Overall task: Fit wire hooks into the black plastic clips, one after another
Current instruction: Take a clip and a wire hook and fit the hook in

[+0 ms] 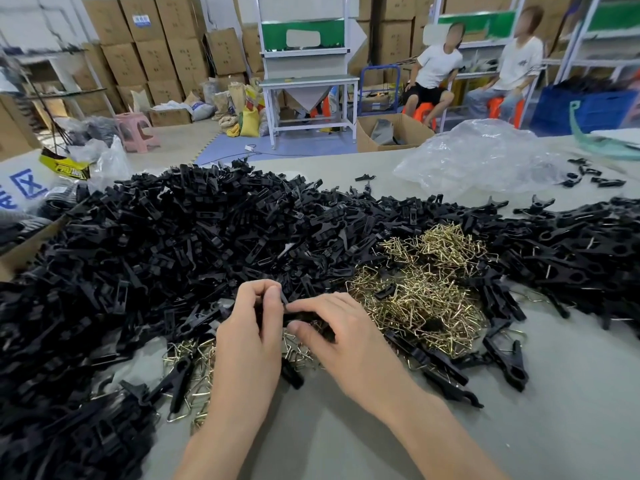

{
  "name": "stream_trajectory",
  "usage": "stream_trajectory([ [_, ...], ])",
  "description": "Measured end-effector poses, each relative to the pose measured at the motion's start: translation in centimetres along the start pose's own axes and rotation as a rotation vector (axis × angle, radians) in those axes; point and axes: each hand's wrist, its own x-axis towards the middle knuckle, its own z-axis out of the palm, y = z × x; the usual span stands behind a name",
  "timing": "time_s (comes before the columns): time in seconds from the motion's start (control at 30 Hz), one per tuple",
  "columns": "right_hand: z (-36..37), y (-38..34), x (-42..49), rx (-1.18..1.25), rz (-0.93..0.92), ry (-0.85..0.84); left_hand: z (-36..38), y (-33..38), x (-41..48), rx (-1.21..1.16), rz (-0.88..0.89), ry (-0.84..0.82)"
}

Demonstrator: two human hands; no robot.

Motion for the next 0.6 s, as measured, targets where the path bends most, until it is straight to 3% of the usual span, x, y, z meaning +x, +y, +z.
stream_trajectory([
  [0.4,-0.7,-0.5,0.3,0.484,0.209,-0.006,0.7,0.8,-0.3,-0.183,-0.093,-0.033],
  [0.6,-1.6,-0.5,0.6,0.757,0.292,0.171,-0.3,1.1,0.6,-0.349,-0.217,0.067],
])
